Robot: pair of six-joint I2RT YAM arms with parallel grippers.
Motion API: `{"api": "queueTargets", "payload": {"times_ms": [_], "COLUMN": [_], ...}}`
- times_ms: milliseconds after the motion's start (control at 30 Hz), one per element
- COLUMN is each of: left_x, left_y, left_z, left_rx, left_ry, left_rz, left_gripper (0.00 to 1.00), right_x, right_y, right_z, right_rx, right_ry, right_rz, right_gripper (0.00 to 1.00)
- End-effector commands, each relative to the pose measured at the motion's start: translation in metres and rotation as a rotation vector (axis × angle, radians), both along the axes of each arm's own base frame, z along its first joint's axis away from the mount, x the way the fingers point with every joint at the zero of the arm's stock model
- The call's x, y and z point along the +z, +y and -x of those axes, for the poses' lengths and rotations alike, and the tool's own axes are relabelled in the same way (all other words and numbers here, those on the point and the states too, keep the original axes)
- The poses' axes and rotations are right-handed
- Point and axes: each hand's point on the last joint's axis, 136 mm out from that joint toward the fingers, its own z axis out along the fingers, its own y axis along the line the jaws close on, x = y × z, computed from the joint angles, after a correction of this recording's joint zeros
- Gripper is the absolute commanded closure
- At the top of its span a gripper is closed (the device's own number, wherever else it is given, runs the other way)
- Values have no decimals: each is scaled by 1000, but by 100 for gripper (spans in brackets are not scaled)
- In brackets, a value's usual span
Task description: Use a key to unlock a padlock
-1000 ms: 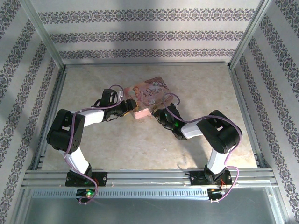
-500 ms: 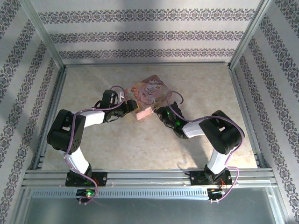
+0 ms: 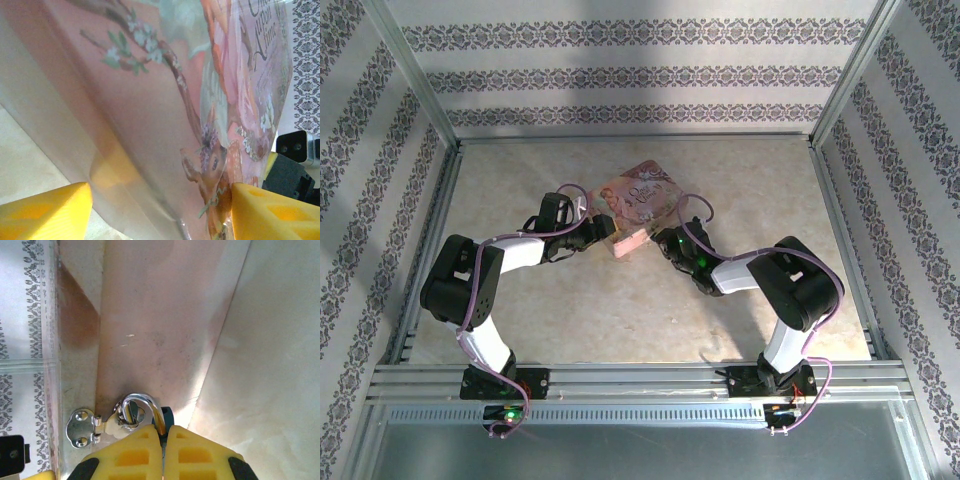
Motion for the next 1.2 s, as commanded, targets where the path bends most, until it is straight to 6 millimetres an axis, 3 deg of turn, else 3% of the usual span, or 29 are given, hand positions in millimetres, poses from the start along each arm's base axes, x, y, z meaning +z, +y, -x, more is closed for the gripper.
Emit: {"api": "queueTargets", "payload": {"times_ms": [0, 300, 533, 733, 900, 1000, 1167], "left_x": [-53, -53, -30, 26, 83, 106, 127], "left_y": [27, 28, 32, 34, 50, 63, 88], "left_z": [31, 34, 24, 14, 12, 17, 29], "left_rx": [51, 52, 71, 48, 64, 92, 154], "left_ry": [174, 171, 128, 28, -95, -152, -234], "left_rz": [-146, -148, -109, -78, -83, -90, -122], "left_gripper": [29, 29, 28, 23, 16, 15, 13], "right_x": [6, 8, 32, 57, 86, 104, 128], "right_y": [-43, -41, -52, -56, -48, -44, -39], "right_z": [-26, -28, -15, 1, 17, 31, 61], "right_rx": [-179, -182, -157, -50, 131, 237, 405], "right_ry": [-37, -29, -79, -153, -247, -300, -347], "right_rz": [92, 128, 228, 276, 314, 308, 260], "right_gripper": [100, 100, 100, 100, 100, 100, 100]}}
